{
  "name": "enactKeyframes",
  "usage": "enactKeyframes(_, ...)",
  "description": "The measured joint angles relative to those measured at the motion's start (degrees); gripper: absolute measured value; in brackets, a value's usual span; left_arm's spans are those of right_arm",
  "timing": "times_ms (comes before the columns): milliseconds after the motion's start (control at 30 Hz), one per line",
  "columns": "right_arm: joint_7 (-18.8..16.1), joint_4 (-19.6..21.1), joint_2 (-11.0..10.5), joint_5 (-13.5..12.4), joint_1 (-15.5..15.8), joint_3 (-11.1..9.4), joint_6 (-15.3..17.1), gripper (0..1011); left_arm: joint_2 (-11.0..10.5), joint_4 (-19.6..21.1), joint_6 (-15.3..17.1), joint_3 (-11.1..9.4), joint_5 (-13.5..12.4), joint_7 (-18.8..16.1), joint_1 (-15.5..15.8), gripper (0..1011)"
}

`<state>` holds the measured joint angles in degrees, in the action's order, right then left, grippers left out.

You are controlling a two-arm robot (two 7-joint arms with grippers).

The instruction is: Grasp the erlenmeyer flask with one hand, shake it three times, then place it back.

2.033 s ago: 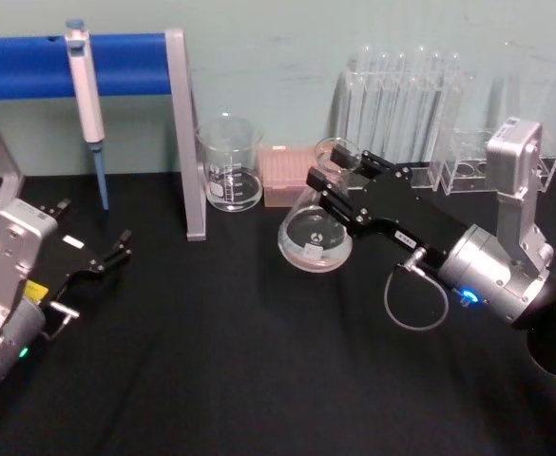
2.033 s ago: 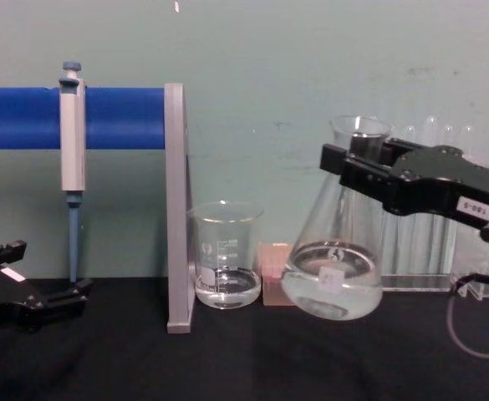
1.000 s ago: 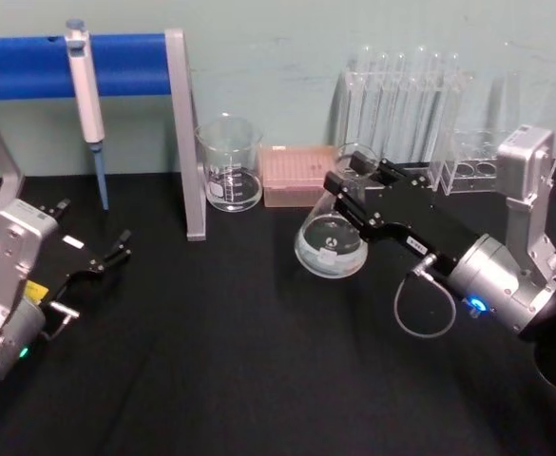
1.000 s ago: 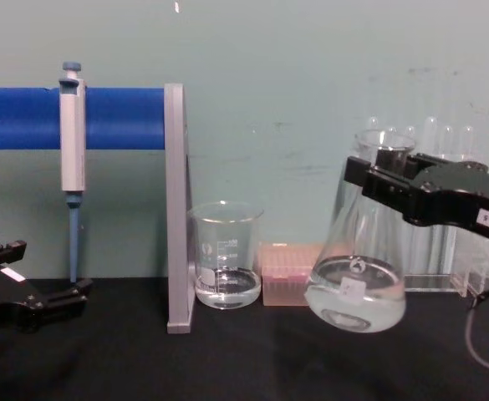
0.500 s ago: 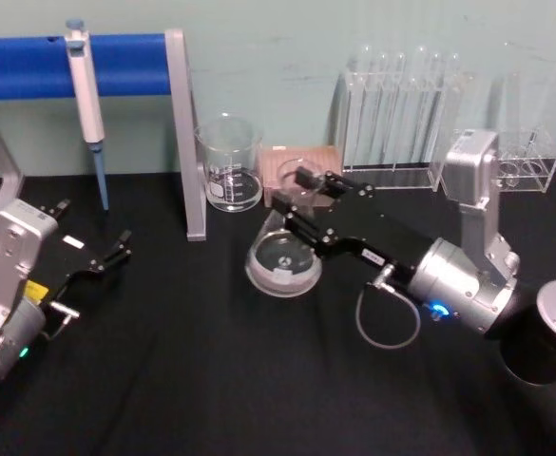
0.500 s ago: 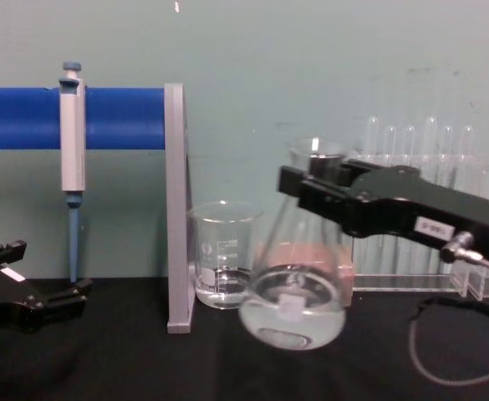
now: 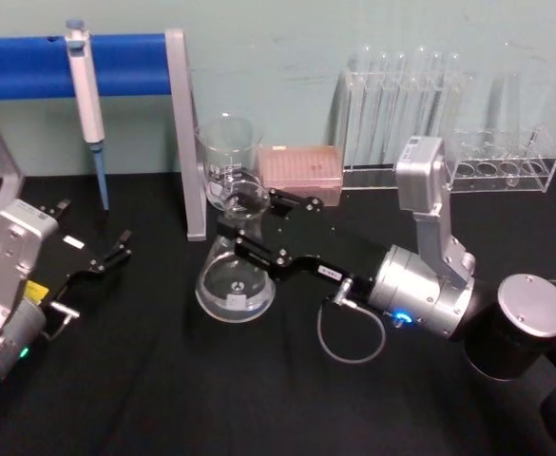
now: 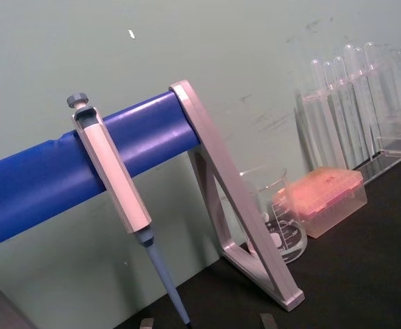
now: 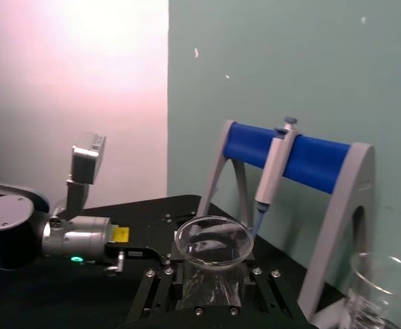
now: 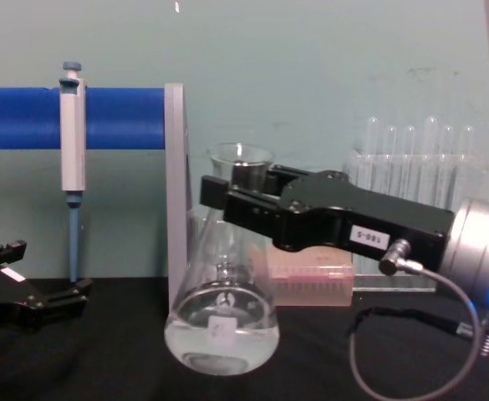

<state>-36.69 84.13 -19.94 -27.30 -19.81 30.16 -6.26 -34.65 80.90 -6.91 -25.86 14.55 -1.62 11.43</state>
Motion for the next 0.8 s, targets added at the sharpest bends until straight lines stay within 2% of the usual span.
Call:
enactKeyframes(467, -0.57, -1.09, -0.14, -1.10, -1.39, 1.73, -0.24, 456, 0.00, 0.00, 0.00, 0.00, 0.00, 0.00, 0.00, 1001)
enactKeyframes(600, -0.26, -1.15, -0.27, -1.16, -1.43, 1.71, -0.43, 456, 0.00, 0.00, 0.00, 0.00, 0.00, 0.00, 0.00, 1001)
enactKeyframes(800, 1.78, -0.78, -1.01, -1.00, -0.89, 0.44, -1.14, 453, 0.00, 0.00, 0.00, 0.00, 0.00, 0.00, 0.00, 1001)
